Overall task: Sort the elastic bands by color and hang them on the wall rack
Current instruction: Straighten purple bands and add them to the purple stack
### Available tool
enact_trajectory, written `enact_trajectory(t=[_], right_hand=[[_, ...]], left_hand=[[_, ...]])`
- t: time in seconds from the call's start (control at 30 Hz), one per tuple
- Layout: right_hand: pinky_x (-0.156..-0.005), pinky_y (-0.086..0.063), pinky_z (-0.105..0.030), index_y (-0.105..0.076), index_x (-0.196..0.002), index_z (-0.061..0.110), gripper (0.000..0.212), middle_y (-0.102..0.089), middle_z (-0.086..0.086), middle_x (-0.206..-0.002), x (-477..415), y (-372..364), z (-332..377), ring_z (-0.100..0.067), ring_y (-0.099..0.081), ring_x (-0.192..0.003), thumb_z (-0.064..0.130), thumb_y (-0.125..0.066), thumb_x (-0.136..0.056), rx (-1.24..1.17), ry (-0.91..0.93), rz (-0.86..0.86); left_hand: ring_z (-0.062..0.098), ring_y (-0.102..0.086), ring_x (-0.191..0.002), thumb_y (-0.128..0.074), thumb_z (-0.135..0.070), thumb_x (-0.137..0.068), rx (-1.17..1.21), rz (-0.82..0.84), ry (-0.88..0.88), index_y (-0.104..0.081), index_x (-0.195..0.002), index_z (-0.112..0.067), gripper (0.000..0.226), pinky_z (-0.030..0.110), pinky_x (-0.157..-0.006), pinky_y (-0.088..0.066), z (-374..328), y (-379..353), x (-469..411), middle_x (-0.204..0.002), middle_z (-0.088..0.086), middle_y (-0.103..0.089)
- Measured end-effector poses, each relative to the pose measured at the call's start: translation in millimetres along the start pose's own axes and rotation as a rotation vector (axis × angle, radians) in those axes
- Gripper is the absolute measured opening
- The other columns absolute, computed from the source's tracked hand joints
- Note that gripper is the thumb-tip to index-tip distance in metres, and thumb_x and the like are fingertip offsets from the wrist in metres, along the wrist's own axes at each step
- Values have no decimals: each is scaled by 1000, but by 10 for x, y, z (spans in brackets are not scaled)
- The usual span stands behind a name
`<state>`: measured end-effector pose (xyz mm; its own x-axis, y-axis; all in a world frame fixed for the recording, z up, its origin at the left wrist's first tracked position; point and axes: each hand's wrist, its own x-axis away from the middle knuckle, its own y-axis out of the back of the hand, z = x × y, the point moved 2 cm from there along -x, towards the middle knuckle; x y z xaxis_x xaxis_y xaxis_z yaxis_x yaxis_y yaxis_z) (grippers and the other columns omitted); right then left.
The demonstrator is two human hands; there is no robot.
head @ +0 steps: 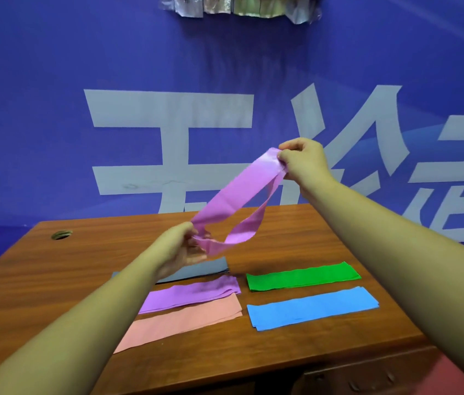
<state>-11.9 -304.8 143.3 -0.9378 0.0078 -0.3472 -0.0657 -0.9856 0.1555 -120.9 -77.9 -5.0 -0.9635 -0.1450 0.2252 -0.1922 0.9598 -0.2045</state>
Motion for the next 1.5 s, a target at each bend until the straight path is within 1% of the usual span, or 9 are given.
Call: enact_trajectory(t=[0.17,0.33,0.57,0.7,0.87,1.03,1.1,1.23,1.5], right_hand=[[-70,-59,-46,-65,-80,12,21,-63,-4,-82,-23,59,-422,-28,-63,-77,-2,-49,-79,183,-116,-2],[-65,-59,-47,-63,-77,-1,18,-62,-15,-72,34,81,-742,-36,-66,-69,-3,-46,-80,331,-221,16],[-71,-57,-40,-63,-83,-2,11,-64,-17,-76,67,13,-846,-30,-64,-68,-2,-53,-83,381,-319,114],[-70,-51,-39,-69,-96,-2,21,-65,-20,-83,125,-22,-736,-23,-58,-74,8,-54,-85,579,-92,143],[-94,-48,-33,-64,-121,18,27,-69,-2,-117,343,-156,-188,-16,-64,-109,22,-53,-97,-84,86,533],[-86,-48,-35,-70,-111,11,39,-70,-8,-98,447,-201,-54,-20,-64,-91,33,-39,-101,-256,-18,835],[-81,-46,-36,-65,-106,-1,39,-62,-15,-95,415,-203,-70,-25,-58,-87,33,-47,-95,-244,9,814],[-64,-42,-29,-60,-76,10,14,-55,-5,-71,373,-172,-107,-17,-52,-66,13,-58,-90,-286,3,764],[-63,-42,-32,-61,-72,13,7,-53,-11,-74,337,-185,-68,-24,-49,-72,17,-65,-76,-180,103,562]], left_hand=[[13,-50,-56,-61,-31,-83,149,-22,-100,-57,-79,-17,15,31,-65,-41,-256,93,53,-61,-3,-50],[14,-50,-66,-92,-30,-54,178,252,-199,-67,-84,-16,42,27,-71,-43,-555,-5,202,-74,0,-57],[12,-62,-69,-56,-5,-87,132,365,-355,-59,-117,1,31,25,-69,-53,-893,-383,352,-79,5,-67],[15,-66,-76,-60,-7,-87,102,286,-403,-61,-120,1,34,27,-74,-55,-1022,-573,345,-91,8,-70],[14,-69,-76,-58,-3,-91,-17,251,-432,-63,-117,-2,26,25,-68,-56,-1107,-740,312,-90,5,-73],[13,-68,-83,-60,-3,-89,-115,287,-434,-65,-115,-8,27,23,-75,-57,-1097,-785,300,-97,3,-73],[10,-68,-78,-59,0,-90,-152,279,-433,-66,-112,-9,25,20,-68,-55,-1076,-758,312,-92,1,-73],[17,-67,-89,-63,3,-86,-238,278,-429,-66,-115,-6,30,26,-76,-57,-1056,-644,305,-101,7,-72],[17,-60,-79,-65,-10,-83,-773,181,-438,-64,-95,-13,12,40,-79,-51,-1024,-515,309,-88,9,-69]])
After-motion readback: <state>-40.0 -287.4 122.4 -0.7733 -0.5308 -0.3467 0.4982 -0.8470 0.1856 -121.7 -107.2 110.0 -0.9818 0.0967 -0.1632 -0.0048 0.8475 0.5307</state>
